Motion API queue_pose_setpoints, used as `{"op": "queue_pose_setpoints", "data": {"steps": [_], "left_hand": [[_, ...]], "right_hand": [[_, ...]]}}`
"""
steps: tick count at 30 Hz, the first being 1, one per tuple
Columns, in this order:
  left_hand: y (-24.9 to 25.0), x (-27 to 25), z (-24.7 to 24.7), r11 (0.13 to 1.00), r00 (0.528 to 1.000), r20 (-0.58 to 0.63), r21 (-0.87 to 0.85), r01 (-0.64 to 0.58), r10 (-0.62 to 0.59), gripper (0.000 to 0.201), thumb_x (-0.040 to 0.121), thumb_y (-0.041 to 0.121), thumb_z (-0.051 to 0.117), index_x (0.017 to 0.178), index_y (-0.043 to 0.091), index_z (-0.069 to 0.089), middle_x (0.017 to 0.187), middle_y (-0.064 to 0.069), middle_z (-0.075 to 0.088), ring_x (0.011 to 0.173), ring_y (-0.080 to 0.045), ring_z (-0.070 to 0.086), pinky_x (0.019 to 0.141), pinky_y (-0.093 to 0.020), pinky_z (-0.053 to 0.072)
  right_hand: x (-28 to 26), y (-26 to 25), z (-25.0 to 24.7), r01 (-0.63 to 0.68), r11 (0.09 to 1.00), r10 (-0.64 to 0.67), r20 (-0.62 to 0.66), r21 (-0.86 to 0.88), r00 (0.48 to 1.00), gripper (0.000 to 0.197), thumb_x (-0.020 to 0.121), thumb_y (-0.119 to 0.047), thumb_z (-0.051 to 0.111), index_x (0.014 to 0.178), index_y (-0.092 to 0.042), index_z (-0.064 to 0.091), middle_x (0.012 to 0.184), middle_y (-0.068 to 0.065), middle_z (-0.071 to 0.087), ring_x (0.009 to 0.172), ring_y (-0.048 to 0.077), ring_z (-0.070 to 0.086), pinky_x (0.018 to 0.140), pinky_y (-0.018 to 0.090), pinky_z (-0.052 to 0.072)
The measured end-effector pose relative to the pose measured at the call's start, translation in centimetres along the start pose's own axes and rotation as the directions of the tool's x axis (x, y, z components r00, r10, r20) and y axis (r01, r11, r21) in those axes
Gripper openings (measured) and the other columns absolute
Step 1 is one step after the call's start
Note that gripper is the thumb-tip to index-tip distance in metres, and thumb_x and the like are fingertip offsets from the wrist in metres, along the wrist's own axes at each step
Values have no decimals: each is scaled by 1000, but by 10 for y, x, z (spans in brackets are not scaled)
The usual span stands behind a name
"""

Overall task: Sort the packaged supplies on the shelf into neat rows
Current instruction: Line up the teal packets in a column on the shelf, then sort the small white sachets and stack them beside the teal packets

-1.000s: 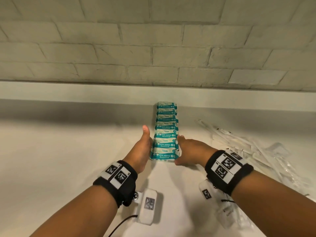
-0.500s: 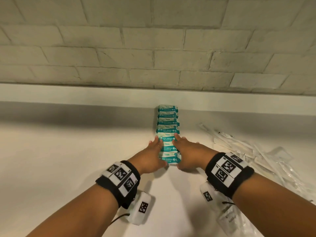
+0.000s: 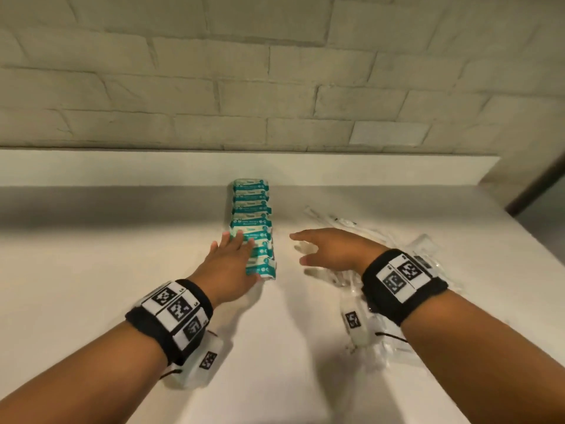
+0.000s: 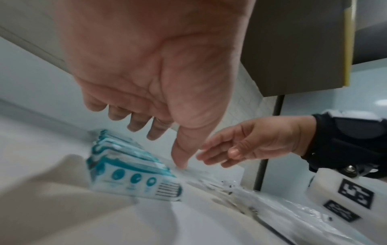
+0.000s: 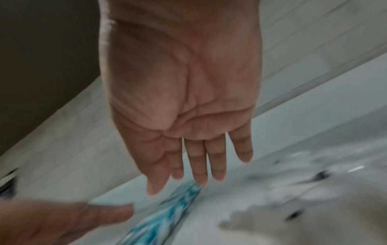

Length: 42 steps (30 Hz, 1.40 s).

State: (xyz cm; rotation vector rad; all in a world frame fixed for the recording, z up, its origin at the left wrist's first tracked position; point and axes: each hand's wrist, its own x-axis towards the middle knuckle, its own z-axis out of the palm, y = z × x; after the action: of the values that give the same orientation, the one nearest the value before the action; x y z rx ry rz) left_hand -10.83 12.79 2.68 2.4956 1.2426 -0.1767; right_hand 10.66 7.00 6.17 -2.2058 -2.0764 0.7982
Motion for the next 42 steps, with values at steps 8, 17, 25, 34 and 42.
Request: {"op": "queue_pose_setpoints", "data": {"steps": [8,17,25,34,42], "left_hand": [[87,5,11,977,977,45,-44,-208,210,66,94,46,48,151,28,20,161,2,7,149,-18,2,119,-34,7],[198,9,37,967,936,267,46,-251,230,62,91,47,53,146,28,34,156,-2,26,140,-22,31,114,-40,30],[213,-2,56,997,996,93,70,-14,7,55,85,39,58,137,29,43,135,1,47,124,-19,43,104,-32,37],[277,-2,47,994,950,297,28,-107,94,46,92,47,46,138,39,44,141,12,49,113,-11,52,94,-27,42],[309,96,33,992,992,28,35,-124,123,19,87,33,53,102,22,60,102,-1,58,98,-20,58,80,-32,46]], "right_hand": [[-109,139,-12,-335,931,332,-42,-147,942,40,90,-35,61,130,-33,56,144,-3,45,128,17,45,106,31,35],[-151,254,-1,-384,920,384,-15,-78,923,62,89,-34,64,145,-24,40,161,0,7,147,15,15,116,28,17],[-144,257,-19,-212,924,143,-227,-318,963,36,90,-38,55,124,-29,58,123,3,48,111,23,46,92,34,42],[-114,249,-25,5,994,-18,-115,-112,993,29,90,-35,55,116,-23,61,115,-1,58,101,18,57,82,30,47],[-89,273,-20,-68,993,70,18,-97,997,48,82,-21,69,124,-11,48,119,9,61,101,25,59,76,28,43]]}}
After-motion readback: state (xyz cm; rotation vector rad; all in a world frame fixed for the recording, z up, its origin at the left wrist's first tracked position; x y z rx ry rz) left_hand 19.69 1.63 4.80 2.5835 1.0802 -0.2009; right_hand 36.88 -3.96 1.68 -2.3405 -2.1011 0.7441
